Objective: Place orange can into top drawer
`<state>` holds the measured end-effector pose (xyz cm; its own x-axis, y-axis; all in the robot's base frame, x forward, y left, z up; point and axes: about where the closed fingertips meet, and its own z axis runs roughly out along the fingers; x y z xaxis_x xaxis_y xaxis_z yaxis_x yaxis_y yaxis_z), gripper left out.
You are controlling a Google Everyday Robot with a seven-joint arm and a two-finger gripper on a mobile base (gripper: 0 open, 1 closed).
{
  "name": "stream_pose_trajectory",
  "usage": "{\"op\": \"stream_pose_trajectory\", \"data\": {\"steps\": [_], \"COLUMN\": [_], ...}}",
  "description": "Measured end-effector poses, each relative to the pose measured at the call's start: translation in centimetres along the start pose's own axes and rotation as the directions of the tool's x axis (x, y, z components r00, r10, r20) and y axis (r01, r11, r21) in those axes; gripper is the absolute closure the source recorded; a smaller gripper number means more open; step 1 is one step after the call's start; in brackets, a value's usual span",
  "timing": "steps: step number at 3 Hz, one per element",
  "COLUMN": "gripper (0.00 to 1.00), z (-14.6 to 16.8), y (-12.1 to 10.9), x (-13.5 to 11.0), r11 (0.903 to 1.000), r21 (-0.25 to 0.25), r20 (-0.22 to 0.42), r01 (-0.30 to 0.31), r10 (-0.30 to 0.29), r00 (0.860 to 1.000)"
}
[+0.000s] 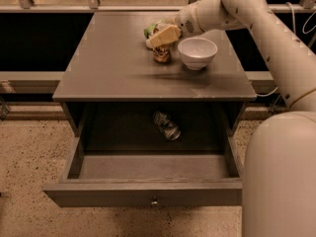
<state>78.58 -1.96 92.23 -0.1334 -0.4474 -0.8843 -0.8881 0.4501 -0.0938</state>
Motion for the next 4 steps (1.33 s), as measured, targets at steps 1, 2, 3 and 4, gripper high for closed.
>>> {"op": "stream_pose_trajectory", "data": {"steps": [1, 2, 3, 4], "gripper": [0.49, 0.74, 0.97, 1.0], "z": [0.9, 0.9, -2.6, -7.6], "y": [-0.2, 0.5, 4.8, 10.6], "x": [0.7, 1.2, -1.9, -4.8], "r11": [0.9991, 0.9966, 0.979, 0.9376], "r21": [-0.014, -0.077, -0.19, -0.26], "r20": [0.02, 0.054, 0.168, 0.257], "r01": [-0.04, -0.031, 0.074, 0.231], "r10": [0.04, 0.035, -0.042, -0.163], "r00": [0.999, 0.998, 0.985, 0.953]}}
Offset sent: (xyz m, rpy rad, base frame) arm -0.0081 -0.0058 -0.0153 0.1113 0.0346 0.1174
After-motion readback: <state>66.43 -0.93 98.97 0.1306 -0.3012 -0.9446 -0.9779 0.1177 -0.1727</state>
